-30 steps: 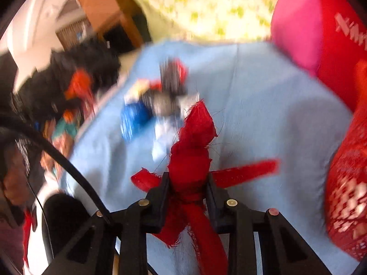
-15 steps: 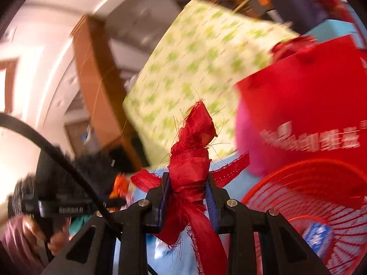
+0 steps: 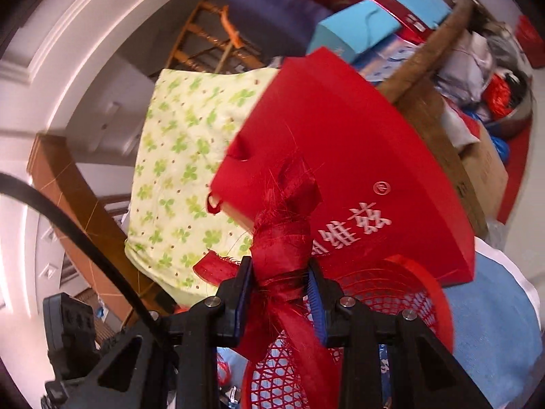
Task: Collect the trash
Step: 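Carry the ribbon and orange bag into the red basket and open both tools, then move both open tools back over the remaining trash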
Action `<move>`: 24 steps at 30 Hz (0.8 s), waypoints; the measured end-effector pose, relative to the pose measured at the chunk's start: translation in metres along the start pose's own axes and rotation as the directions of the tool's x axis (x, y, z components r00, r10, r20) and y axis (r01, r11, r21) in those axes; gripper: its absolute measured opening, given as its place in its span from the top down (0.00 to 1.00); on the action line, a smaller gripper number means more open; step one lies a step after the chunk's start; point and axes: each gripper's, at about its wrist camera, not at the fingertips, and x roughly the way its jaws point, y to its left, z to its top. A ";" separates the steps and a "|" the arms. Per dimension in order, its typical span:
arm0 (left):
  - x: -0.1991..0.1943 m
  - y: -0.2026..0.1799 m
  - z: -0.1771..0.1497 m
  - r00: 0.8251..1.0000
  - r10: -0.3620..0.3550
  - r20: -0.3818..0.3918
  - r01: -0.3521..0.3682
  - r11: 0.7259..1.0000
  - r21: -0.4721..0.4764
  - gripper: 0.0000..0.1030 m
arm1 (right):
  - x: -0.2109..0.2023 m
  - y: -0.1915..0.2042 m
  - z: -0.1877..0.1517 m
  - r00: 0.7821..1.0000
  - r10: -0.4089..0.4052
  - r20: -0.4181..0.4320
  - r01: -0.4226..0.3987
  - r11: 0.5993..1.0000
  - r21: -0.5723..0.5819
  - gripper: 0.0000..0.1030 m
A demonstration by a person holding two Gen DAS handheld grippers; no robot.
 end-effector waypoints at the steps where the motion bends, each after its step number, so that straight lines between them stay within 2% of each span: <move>1: 0.003 -0.004 -0.001 1.000 0.006 -0.002 -0.006 1.000 0.005 0.36 | 0.002 0.000 0.000 1.000 -0.005 -0.006 0.005 1.000 0.007 0.57; 2: 0.004 -0.005 -0.002 1.000 0.019 -0.001 -0.019 1.000 0.013 0.33 | 0.003 -0.002 0.000 1.000 -0.016 -0.007 0.016 1.000 0.014 0.48; 3: 0.004 -0.007 -0.003 0.999 0.032 0.000 -0.032 0.999 0.025 0.33 | 0.001 -0.003 0.000 1.000 -0.024 0.001 0.024 0.999 0.024 0.27; 7: -0.005 -0.002 -0.009 0.998 0.057 0.007 -0.057 0.998 0.020 0.32 | -0.005 0.001 0.000 0.999 -0.007 0.043 0.007 1.000 0.009 0.24; 9: -0.013 0.007 -0.015 0.997 0.082 0.013 -0.082 0.997 0.007 0.32 | -0.003 0.009 -0.002 0.999 0.009 0.035 -0.008 1.000 -0.020 0.24; 13: -0.041 0.035 -0.043 0.982 0.186 0.014 -0.185 0.982 -0.027 0.32 | 0.002 0.036 -0.014 0.999 0.040 0.018 -0.037 0.990 -0.133 0.24; 15: -0.059 0.057 -0.065 0.963 0.268 0.008 -0.267 0.963 -0.044 0.32 | 0.004 0.054 -0.025 0.998 0.070 0.007 -0.067 0.979 -0.194 0.24; 19: -0.098 0.104 -0.110 0.914 0.406 -0.019 -0.406 0.906 -0.118 0.32 | 0.010 0.094 -0.049 0.989 0.142 -0.032 -0.145 0.940 -0.310 0.24; 24: -0.151 0.166 -0.167 0.814 0.575 -0.082 -0.577 0.784 -0.231 0.32 | 0.023 0.138 -0.089 0.963 0.236 -0.130 -0.268 0.882 -0.386 0.24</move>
